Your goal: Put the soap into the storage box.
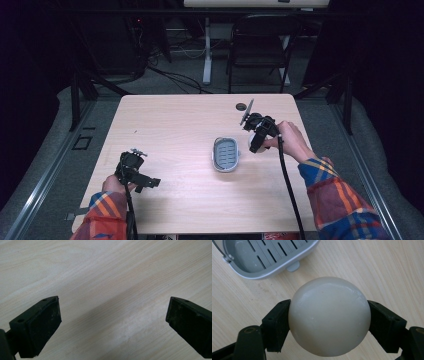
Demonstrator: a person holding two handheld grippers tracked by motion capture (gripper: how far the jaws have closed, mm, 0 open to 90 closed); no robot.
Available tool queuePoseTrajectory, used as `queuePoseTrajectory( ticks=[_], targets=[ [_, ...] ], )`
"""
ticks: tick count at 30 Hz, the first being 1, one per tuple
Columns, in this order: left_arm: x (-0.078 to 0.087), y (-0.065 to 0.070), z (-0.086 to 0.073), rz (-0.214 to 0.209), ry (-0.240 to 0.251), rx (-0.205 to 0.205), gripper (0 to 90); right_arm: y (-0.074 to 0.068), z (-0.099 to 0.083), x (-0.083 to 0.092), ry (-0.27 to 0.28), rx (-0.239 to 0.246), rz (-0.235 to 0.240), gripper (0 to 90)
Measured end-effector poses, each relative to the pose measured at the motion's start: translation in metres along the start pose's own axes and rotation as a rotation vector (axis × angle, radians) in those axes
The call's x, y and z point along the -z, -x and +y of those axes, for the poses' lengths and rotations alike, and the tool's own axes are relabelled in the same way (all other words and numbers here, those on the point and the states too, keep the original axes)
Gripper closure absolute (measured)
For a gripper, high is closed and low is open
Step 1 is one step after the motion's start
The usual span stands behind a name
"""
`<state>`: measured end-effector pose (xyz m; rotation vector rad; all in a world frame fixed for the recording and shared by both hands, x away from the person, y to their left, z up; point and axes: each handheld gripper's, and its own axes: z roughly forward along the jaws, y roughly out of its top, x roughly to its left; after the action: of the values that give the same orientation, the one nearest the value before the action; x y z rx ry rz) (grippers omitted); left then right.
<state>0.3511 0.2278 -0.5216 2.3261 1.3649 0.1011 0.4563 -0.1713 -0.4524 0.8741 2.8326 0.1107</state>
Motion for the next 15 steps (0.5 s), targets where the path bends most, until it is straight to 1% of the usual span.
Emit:
queuePoseTrajectory(
  ticks=[2, 9, 11, 13, 15],
  targets=[
    [0.000, 0.000, 0.000, 0.000, 0.000, 0.000, 0.0, -0.001, 0.001, 0.000, 0.004, 0.000, 0.000, 23.9],
    [-0.001, 0.000, 0.000, -0.003, -0.001, 0.002, 0.0, -0.005, 0.013, 0.004, 0.003, 0.021, 0.005, 23.9],
    [0.000, 0.000, 0.000, -0.002, -0.001, -0.001, 0.0, -0.006, 0.014, 0.004, 0.008, 0.018, 0.009, 23.9],
    [0.000, 0.000, 0.000, -0.002, -0.001, 0.002, 0.0, -0.007, 0.019, 0.007, 0.005, 0.034, 0.006, 23.9],
    [-0.001, 0.000, 0.000, -0.003, -0.001, 0.002, 0.0, -0.008, 0.022, 0.009, 0.008, 0.033, 0.005, 23.9]
  ],
)
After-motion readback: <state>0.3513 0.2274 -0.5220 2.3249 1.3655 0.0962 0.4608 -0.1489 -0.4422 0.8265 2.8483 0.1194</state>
